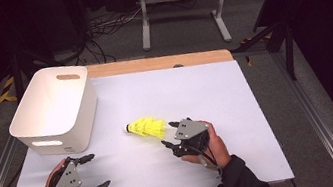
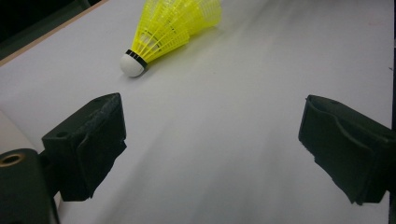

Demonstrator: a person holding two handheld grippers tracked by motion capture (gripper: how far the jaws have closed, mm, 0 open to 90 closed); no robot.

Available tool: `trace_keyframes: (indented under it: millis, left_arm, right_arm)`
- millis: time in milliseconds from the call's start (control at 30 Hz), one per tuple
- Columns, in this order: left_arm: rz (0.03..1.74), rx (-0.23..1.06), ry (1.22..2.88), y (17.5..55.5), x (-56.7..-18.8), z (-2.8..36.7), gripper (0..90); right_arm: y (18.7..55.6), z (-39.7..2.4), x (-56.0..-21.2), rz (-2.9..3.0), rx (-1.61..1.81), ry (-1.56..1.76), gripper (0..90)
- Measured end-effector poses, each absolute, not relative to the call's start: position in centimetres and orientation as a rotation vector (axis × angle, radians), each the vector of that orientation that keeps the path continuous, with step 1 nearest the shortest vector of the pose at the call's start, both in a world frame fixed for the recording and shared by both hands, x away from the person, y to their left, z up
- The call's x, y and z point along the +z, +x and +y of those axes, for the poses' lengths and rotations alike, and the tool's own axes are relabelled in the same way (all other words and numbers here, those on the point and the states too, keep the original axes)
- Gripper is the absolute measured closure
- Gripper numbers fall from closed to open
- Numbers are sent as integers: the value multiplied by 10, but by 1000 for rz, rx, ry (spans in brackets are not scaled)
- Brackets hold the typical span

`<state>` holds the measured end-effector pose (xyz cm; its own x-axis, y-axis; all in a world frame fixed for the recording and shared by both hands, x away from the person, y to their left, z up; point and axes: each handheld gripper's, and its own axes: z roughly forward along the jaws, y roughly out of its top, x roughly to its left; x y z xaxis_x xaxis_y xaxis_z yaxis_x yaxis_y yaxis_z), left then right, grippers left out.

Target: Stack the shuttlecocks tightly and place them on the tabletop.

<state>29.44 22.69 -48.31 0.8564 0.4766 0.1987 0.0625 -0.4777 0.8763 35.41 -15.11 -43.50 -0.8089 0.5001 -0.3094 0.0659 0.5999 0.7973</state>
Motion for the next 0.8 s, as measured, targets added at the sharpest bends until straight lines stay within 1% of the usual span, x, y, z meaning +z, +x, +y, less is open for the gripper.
trace_keyframes:
  millis: [267, 300, 467, 533, 767, 800]
  left_arm:
    - [395, 524, 2026, 294, -483, 227, 82]
    - [398, 523, 2025, 294, -483, 227, 81]
    - [408, 523, 2028, 295, -483, 227, 81]
    - [404, 527, 2032, 295, -483, 226, 81]
    - [406, 525, 2030, 295, -483, 227, 80]
    - [403, 532, 2035, 296, -483, 227, 80]
  right_arm:
    - [346, -159, -430, 2277, 1128, 463, 297]
    - [344, -162, -430, 2258, 1133, 470, 274]
    - [341, -169, -429, 2240, 1142, 485, 244]
    - [340, -175, -430, 2219, 1137, 511, 219]
    - [335, -185, -436, 2201, 1146, 512, 172]
    - [333, -186, -437, 2188, 1129, 504, 153]
